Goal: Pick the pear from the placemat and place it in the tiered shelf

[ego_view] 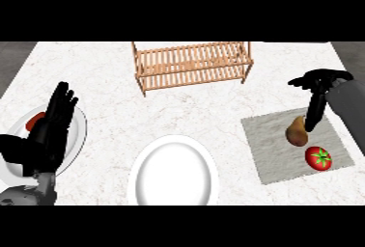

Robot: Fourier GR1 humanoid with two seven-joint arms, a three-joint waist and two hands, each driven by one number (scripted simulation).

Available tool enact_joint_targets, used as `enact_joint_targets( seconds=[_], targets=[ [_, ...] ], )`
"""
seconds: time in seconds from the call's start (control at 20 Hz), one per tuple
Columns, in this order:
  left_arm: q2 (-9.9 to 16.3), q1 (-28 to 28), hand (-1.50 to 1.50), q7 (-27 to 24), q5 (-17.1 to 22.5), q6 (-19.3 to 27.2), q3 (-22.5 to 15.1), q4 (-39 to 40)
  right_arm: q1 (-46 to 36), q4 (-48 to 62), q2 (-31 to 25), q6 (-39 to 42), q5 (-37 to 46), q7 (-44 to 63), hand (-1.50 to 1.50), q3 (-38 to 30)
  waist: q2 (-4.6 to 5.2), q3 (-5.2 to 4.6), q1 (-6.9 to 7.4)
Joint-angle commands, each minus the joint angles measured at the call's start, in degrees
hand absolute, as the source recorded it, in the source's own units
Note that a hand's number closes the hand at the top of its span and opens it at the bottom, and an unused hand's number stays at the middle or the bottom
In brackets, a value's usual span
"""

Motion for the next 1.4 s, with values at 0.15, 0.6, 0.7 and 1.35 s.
enact_joint_targets(
  seconds=[0.15,0.6,0.7,1.35],
  targets=[
    [-1.8,2.0,0.00,-0.2,-2.3,-0.9,1.2,-1.6,2.2,4.3,-0.6,-1.1,5.0,-7.5,-1.50,-1.0,0.06,0.02,0.16],
    [-2.2,1.9,0.00,1.2,-2.9,-5.4,4.8,-2.1,4.0,2.5,2.3,-3.1,7.9,-7.1,-1.50,-4.4,-0.20,-0.02,-0.45],
    [-3.3,1.5,0.00,0.8,-2.7,-5.5,5.9,-0.4,5.7,1.9,1.3,-4.1,8.5,-9.2,-1.50,-5.1,-0.21,-0.03,-0.61],
    [-7.2,1.3,0.00,-1.7,-7.3,-6.5,6.4,2.4,6.8,8.1,5.9,-4.7,13.8,-11.5,1.50,-6.3,-0.10,-0.03,-0.46]
  ],
)
